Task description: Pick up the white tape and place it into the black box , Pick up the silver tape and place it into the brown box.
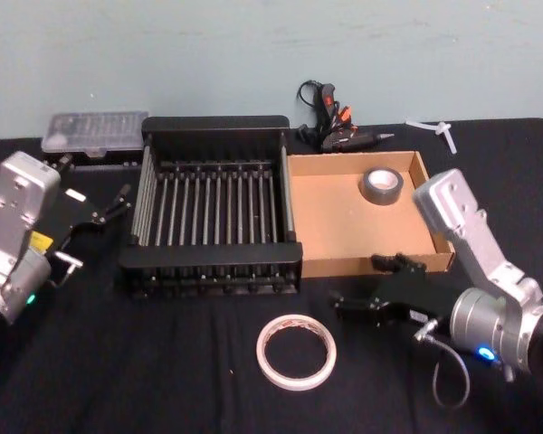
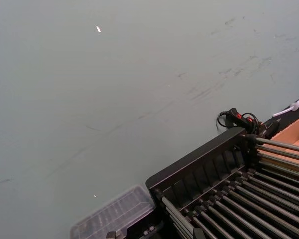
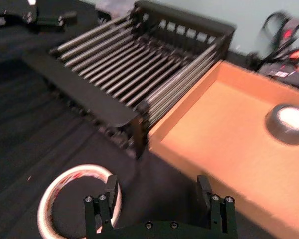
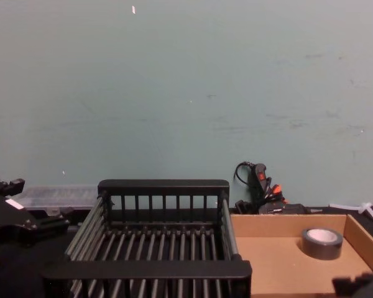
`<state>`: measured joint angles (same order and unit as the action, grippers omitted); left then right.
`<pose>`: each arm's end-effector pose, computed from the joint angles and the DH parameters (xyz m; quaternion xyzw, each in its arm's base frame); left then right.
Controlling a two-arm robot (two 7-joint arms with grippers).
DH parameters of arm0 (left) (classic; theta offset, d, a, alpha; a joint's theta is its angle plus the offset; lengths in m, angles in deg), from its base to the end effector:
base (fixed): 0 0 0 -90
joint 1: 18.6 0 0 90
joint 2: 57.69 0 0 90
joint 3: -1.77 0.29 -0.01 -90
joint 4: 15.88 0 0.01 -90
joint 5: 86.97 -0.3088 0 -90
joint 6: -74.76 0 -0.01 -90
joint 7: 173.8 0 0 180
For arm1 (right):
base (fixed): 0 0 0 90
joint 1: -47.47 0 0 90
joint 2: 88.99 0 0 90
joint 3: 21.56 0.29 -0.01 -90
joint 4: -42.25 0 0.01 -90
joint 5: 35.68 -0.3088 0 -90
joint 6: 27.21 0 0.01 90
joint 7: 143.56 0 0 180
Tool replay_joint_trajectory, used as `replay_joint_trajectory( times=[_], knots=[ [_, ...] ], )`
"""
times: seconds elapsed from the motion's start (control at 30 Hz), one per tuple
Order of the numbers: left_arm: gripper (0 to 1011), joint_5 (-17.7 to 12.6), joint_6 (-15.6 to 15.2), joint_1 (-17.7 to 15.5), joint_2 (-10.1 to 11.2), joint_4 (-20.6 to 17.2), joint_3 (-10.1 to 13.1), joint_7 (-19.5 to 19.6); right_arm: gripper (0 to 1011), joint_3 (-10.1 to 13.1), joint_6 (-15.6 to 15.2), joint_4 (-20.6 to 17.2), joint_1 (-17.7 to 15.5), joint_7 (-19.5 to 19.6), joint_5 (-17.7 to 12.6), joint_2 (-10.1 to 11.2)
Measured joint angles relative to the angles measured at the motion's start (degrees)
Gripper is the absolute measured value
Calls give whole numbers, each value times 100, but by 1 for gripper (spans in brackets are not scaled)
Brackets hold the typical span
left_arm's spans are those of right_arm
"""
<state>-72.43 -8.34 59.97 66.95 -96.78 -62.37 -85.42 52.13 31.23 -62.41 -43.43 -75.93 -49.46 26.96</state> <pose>0.3581 0.0827 -0.3023 0.1415 -0.1325 0.5799 0.7913 0.3037 -0.0161 -0.2464 -0.2217 0.0986 -0.4122 0.8782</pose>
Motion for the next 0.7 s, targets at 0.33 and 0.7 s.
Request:
replay_joint_trajectory(
  times=[0.33,0.7],
  knots=[
    [1001,0,0,0,0,0,0,0,1002,-463,-264,-30,35,-20,23,148],
    [1001,0,0,0,0,0,0,0,1002,-834,-138,5,196,-32,395,235]
  ],
)
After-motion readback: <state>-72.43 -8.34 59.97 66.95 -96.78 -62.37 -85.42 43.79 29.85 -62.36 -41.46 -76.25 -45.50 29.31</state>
